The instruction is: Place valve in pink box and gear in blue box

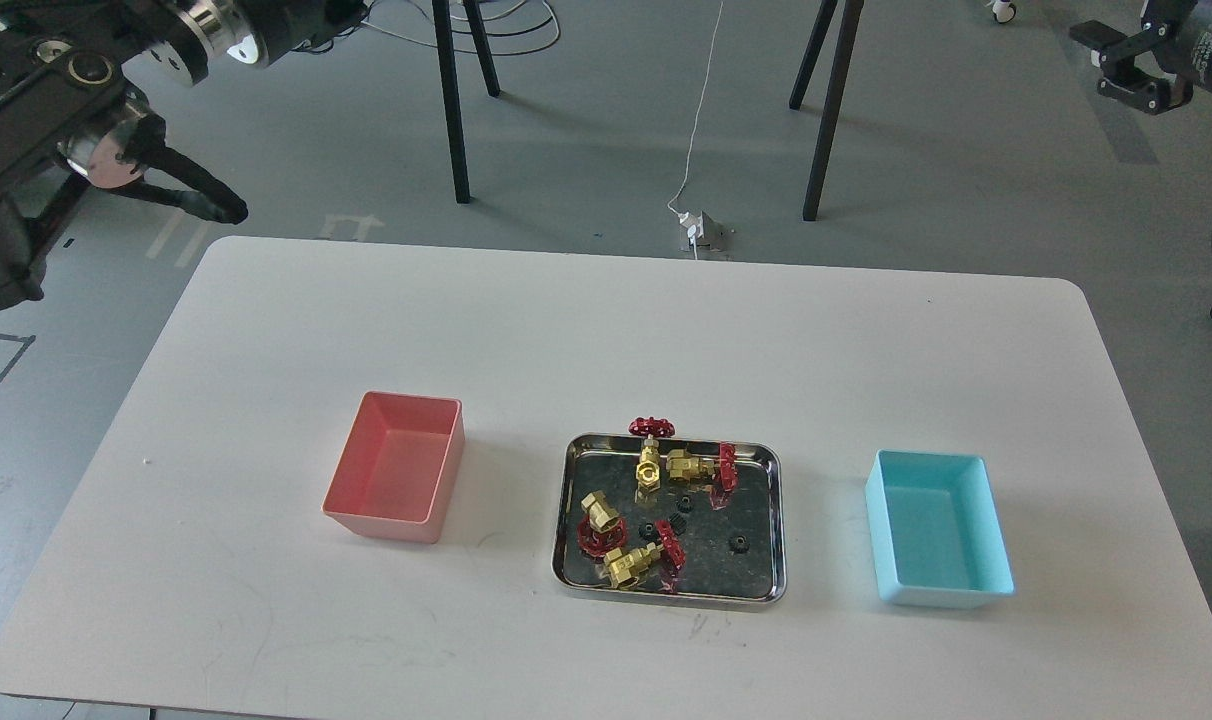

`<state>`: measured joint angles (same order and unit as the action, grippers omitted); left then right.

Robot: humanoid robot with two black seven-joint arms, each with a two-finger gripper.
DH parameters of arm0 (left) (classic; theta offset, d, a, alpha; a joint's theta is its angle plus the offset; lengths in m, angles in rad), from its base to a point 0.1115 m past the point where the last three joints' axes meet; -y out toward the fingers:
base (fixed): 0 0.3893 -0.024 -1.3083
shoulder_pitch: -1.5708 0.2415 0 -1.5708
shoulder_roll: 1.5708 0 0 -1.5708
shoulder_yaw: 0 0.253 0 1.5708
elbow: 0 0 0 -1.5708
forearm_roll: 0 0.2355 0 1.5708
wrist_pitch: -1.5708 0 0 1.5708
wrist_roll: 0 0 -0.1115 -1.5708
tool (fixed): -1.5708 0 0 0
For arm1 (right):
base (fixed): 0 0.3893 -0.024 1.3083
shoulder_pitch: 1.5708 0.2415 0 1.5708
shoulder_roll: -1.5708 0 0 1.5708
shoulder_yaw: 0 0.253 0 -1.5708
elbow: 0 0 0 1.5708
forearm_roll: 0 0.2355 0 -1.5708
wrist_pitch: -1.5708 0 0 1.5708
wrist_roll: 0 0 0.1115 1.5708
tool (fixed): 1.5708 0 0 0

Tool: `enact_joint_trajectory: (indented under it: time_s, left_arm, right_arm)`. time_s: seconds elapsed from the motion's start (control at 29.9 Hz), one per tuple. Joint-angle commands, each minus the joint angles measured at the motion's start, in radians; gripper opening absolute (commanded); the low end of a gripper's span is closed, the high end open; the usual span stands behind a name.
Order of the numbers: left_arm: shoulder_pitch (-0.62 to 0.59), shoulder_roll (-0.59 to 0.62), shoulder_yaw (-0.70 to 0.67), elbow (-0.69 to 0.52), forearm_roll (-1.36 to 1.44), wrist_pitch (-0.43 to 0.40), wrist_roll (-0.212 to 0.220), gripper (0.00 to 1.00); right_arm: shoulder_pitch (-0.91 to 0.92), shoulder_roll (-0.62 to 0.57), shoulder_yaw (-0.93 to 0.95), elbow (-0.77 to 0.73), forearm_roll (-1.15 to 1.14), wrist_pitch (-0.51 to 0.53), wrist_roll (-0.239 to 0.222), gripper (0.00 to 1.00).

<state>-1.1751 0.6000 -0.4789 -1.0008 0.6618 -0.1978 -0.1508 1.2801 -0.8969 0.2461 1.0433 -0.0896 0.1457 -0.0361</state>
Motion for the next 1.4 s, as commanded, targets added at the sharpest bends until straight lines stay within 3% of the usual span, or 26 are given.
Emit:
enact_joint_trajectory:
  time_s: [0.0,0.1,0.17,0.37,0.4,0.5,0.57,0.64,0.74,0.84,1.04,1.2,1.37]
  left_arm:
    - [0.008,-0.005,-0.003,-0.002,0.013,0.062,-0.027,0.99]
    - [0.032,-0.009,-0.007,-0.01,0.036,0.101,-0.049,0.99]
    - [0.031,0.006,-0.032,-0.012,0.027,0.077,-0.059,1.0]
    - [0.046,0.017,-0.141,0.091,-0.021,-0.089,-0.076,1.0]
    - [0.055,0.017,-0.145,0.091,-0.021,-0.118,-0.11,1.0]
    - [0.101,0.02,-0.133,0.084,-0.016,-0.187,-0.269,1.0]
    - [0.121,0.029,-0.126,0.027,0.03,-0.183,-0.273,1.0]
    - [0.149,0.053,-0.122,-0.069,0.122,-0.096,-0.263,0.97]
    - [0.247,0.084,-0.118,-0.179,0.324,0.119,-0.262,0.96]
    - [0.31,0.092,-0.112,-0.246,0.58,0.214,-0.26,0.96]
    - [0.443,0.089,-0.077,-0.275,1.035,0.398,-0.26,0.96]
    - [0.534,0.081,0.041,-0.274,1.434,0.639,-0.254,0.98]
    - [0.644,0.018,0.069,-0.263,1.52,0.684,-0.22,0.99]
  right_arm:
    - [-0.002,0.01,0.004,-0.002,-0.002,0.002,0.002,1.0]
    - [-0.002,0.01,0.004,-0.002,-0.002,0.002,0.002,1.0]
    - [-0.002,0.01,0.004,-0.002,-0.002,0.002,0.004,1.0]
    - [-0.002,0.012,0.007,0.0,-0.004,0.003,0.008,1.0]
    - [-0.002,0.012,0.015,0.0,-0.004,0.003,0.015,1.0]
    - [-0.002,0.013,0.051,-0.002,-0.007,-0.002,0.031,0.99]
    - [0.001,0.013,0.07,-0.002,-0.012,-0.002,0.041,0.99]
    - [0.008,0.013,0.075,-0.003,-0.016,-0.002,0.041,0.99]
    - [0.018,0.015,0.075,-0.009,-0.016,-0.003,0.036,0.99]
    - [0.021,0.015,0.076,-0.011,-0.016,-0.018,0.031,0.99]
    - [0.054,0.013,0.075,-0.012,-0.016,-0.012,0.036,0.99]
    - [0.084,0.01,0.068,-0.011,-0.018,-0.008,0.036,0.99]
    - [0.094,0.009,0.067,-0.012,-0.039,-0.006,0.036,0.99]
